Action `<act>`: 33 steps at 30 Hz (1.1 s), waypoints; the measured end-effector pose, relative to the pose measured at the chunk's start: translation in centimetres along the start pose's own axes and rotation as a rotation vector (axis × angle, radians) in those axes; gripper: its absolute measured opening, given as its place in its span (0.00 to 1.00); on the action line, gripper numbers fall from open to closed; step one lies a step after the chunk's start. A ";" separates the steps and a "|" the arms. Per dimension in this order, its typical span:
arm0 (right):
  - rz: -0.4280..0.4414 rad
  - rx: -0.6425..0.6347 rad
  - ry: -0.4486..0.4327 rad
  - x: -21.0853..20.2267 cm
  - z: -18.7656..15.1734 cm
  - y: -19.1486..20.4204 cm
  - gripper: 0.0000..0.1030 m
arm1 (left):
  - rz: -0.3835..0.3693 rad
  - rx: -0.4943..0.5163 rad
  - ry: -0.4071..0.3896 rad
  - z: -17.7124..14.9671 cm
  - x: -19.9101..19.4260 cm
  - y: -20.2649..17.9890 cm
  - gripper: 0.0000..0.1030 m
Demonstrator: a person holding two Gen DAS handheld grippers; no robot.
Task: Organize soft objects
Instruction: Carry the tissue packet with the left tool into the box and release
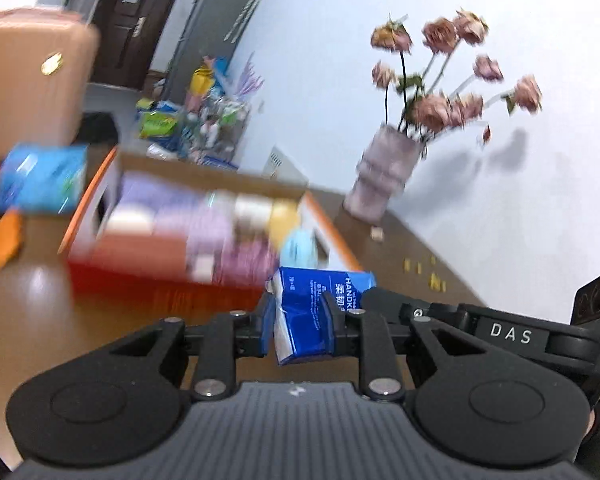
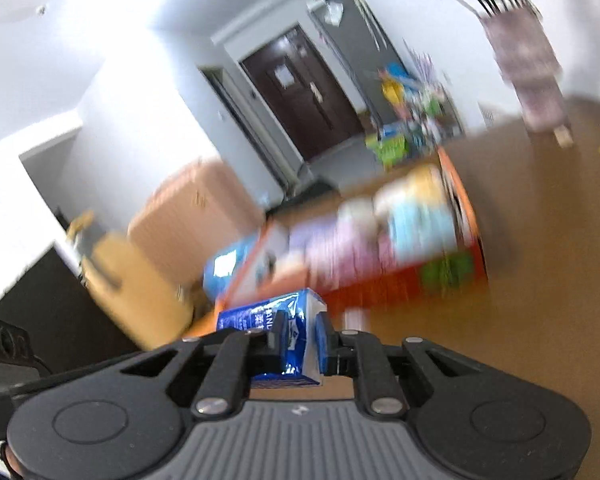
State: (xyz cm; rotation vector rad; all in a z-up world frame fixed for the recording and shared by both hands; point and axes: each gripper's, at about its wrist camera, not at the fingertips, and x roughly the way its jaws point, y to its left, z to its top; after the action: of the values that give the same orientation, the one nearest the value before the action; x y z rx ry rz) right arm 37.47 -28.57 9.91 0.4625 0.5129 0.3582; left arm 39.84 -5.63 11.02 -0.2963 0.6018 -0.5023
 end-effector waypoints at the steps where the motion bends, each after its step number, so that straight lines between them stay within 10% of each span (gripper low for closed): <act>1: -0.015 -0.015 -0.008 1.5 1.8 -0.2 0.13 | -0.013 -0.015 0.010 1.9 1.8 0.6 0.23; 6: -0.088 -0.022 0.056 10.4 7.8 -3.1 0.13 | -0.004 -0.090 0.081 7.6 11.1 4.5 0.23; 13: -0.283 -0.086 0.278 21.6 7.4 -7.5 0.14 | 0.129 -0.065 0.297 7.0 22.2 7.5 0.23; 23: -0.252 -0.106 0.289 22.4 7.5 -8.1 0.13 | 0.119 -0.055 0.281 6.7 22.6 7.7 0.27; 33: -0.272 -0.217 0.251 13.1 10.2 -4.4 0.40 | 0.231 0.098 0.205 8.5 12.8 4.9 0.41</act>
State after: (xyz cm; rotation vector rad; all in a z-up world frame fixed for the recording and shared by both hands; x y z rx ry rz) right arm 54.60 -29.89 10.51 0.1340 0.7622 0.2074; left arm 55.82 -7.32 9.76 -0.0799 0.7973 -0.3397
